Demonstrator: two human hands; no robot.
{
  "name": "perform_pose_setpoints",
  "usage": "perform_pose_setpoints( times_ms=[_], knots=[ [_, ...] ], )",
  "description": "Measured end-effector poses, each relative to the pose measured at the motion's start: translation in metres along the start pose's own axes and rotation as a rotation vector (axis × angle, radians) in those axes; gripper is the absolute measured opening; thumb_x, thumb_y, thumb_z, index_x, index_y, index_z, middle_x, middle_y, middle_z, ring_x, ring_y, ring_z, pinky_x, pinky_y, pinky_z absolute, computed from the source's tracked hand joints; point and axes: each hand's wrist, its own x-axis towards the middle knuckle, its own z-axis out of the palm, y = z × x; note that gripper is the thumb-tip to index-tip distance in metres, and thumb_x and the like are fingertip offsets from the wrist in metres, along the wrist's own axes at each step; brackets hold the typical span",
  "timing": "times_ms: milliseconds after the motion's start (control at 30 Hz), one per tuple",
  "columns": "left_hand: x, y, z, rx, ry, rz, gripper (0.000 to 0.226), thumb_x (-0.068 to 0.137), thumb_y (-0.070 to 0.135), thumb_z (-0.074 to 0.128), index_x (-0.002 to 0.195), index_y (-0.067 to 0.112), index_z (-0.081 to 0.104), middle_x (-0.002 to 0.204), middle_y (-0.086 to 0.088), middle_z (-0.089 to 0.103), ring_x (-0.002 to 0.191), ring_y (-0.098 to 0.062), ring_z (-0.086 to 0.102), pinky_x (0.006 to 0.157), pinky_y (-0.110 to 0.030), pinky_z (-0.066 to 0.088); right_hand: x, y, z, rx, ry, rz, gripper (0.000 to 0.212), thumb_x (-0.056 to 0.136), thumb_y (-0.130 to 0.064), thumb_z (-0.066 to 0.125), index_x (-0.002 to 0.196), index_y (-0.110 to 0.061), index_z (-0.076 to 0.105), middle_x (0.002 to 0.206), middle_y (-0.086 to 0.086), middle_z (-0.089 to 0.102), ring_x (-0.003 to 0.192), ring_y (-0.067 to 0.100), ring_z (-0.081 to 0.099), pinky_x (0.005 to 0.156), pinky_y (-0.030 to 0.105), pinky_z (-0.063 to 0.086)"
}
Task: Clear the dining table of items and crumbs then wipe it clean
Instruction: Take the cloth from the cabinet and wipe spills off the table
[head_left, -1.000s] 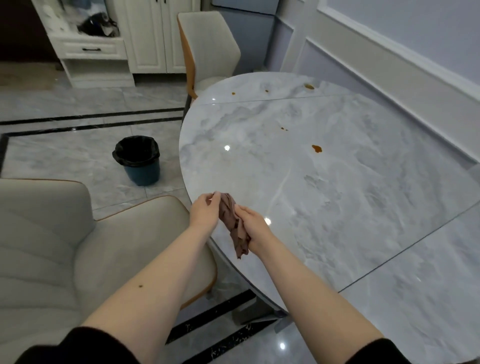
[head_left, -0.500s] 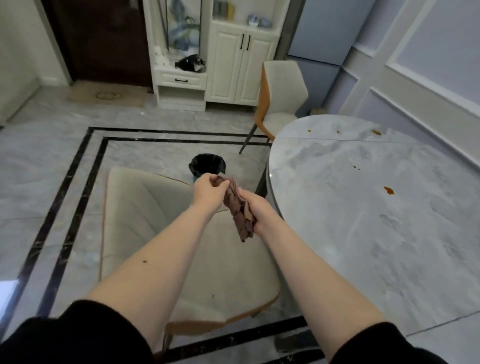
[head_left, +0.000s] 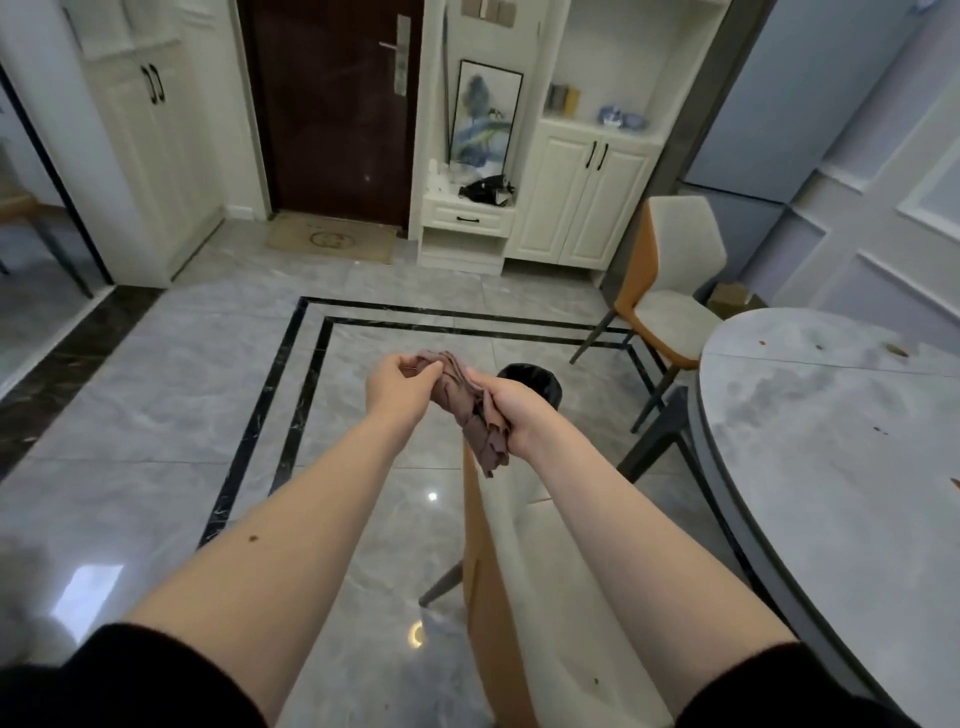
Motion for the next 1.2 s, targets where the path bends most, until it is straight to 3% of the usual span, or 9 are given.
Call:
perform_pose_setpoints(
  times_ms=[100,167,267,433,567,667,833,1000,1200],
  knots=[
    [0.044,0.003,-0.015,0.005,-0.007,-0.010,0.026,0.084,0.022,0.066,0.106,0.007,0.061,0.101,-0.007,0.063,0.094,-0.020,0.060,0.087,-0.040,0.053,0.034,-0.015,0.025,-0.033,-0.007,0.034,0.035,0.093,-0.029,0.056,0.114,-0.003,0.063,0.106,0.012,0.068,0.077,0.016,0.061,0.068,0.026,0.050],
    [0.073,0.005,-0.019,0.011,-0.006,-0.013,0.025,0.084,0.021,0.066,0.104,0.007,0.060,0.099,-0.006,0.061,0.091,-0.019,0.058,0.087,-0.039,0.053,0.061,-0.025,0.035,-0.047,-0.017,0.053,0.032,0.094,-0.030,0.054,0.110,-0.004,0.064,0.095,0.009,0.068,0.078,0.016,0.063,0.069,0.027,0.051],
    [0.131,0.009,-0.020,0.023,-0.008,-0.028,0.020,0.085,0.019,0.066,0.101,0.009,0.059,0.099,-0.007,0.061,0.090,-0.020,0.058,0.087,-0.037,0.052,0.113,-0.046,0.051,-0.038,-0.021,0.081,0.033,0.095,-0.029,0.052,0.113,-0.003,0.063,0.095,0.009,0.067,0.082,0.017,0.063,0.075,0.028,0.050],
    [0.219,0.029,-0.012,0.056,-0.035,-0.019,0.026,0.085,0.018,0.065,0.107,0.005,0.060,0.100,-0.008,0.061,0.091,-0.021,0.057,0.089,-0.038,0.052,0.183,-0.094,0.068,-0.060,0.011,0.091,0.030,0.096,-0.031,0.051,0.101,-0.005,0.065,0.091,0.008,0.065,0.079,0.017,0.061,0.073,0.027,0.050],
    [0.285,0.046,0.005,0.081,-0.076,-0.012,0.018,0.085,0.019,0.064,0.100,0.009,0.059,0.098,-0.007,0.062,0.089,-0.021,0.058,0.086,-0.038,0.052,0.233,-0.132,0.073,-0.029,0.049,0.085,0.033,0.096,-0.030,0.050,0.110,-0.004,0.064,0.088,0.007,0.066,0.076,0.014,0.061,0.067,0.024,0.050],
    [0.343,0.058,0.029,0.104,-0.127,-0.020,0.019,0.083,0.019,0.066,0.099,0.008,0.061,0.099,-0.010,0.065,0.089,-0.023,0.059,0.086,-0.040,0.053,0.277,-0.161,0.068,0.040,0.093,0.073,0.030,0.096,-0.031,0.051,0.102,-0.006,0.065,0.091,0.006,0.068,0.081,0.015,0.061,0.074,0.025,0.049],
    [0.423,0.073,0.080,0.127,-0.255,-0.007,0.013,0.082,0.018,0.067,0.091,0.012,0.059,0.095,-0.008,0.064,0.090,-0.024,0.061,0.086,-0.039,0.052,0.337,-0.202,0.047,0.140,0.212,0.050,0.038,0.094,-0.034,0.053,0.117,-0.005,0.063,0.109,0.009,0.066,0.087,0.017,0.062,0.078,0.028,0.050],
    [0.467,0.090,0.152,0.178,-0.418,0.008,0.012,0.084,0.018,0.065,0.089,0.012,0.056,0.092,-0.006,0.060,0.086,-0.021,0.057,0.083,-0.037,0.051,0.365,-0.234,0.005,0.255,0.347,0.006,0.039,0.095,-0.030,0.052,0.122,-0.003,0.061,0.122,0.012,0.063,0.110,0.023,0.059,0.106,0.035,0.041],
    [0.465,0.099,0.274,0.255,-0.673,0.053,0.010,0.084,0.018,0.065,0.083,0.015,0.055,0.089,-0.006,0.061,0.089,-0.025,0.061,0.083,-0.037,0.052,0.368,-0.255,-0.096,0.392,0.570,-0.030,0.036,0.092,-0.033,0.056,0.115,-0.008,0.067,0.116,0.011,0.067,0.108,0.023,0.063,0.103,0.036,0.045]
  ],
)
